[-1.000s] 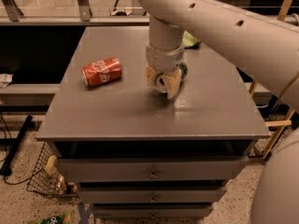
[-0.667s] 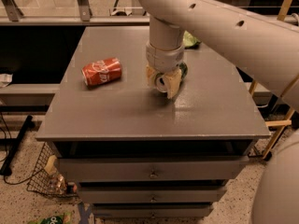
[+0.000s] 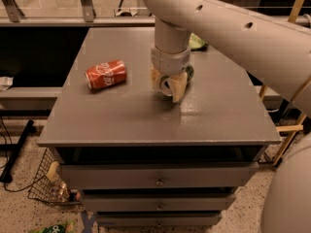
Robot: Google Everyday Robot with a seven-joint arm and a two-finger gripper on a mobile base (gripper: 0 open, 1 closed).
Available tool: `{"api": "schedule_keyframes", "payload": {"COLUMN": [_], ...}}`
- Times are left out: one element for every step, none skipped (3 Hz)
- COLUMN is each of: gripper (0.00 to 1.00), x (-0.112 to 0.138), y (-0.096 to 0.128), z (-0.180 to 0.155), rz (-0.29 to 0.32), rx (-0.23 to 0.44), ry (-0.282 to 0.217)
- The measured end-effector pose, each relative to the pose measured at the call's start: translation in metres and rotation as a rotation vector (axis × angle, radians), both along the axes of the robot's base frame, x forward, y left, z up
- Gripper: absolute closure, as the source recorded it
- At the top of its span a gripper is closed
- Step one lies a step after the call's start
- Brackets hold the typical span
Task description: Knock green can over
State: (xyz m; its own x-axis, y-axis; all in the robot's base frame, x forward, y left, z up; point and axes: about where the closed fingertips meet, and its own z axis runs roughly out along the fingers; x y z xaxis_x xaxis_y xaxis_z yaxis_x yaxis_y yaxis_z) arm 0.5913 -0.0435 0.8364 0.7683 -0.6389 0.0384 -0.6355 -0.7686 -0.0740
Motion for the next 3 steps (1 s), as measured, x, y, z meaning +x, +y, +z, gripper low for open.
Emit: {"api": "schedule_keyframes", "payload": {"gripper": [0.12,0.0,0.0], "x": [0.0015,0.0027,0.0035], "y": [0.0011,0.002,0.0001], "z": [-0.0012,-0.0023,0.0004], "rz": [0.0,0.001,-0.01], "rx": [0.004,0.007,0.007], "ry": [-0.004,-0.008,-0.014]}}
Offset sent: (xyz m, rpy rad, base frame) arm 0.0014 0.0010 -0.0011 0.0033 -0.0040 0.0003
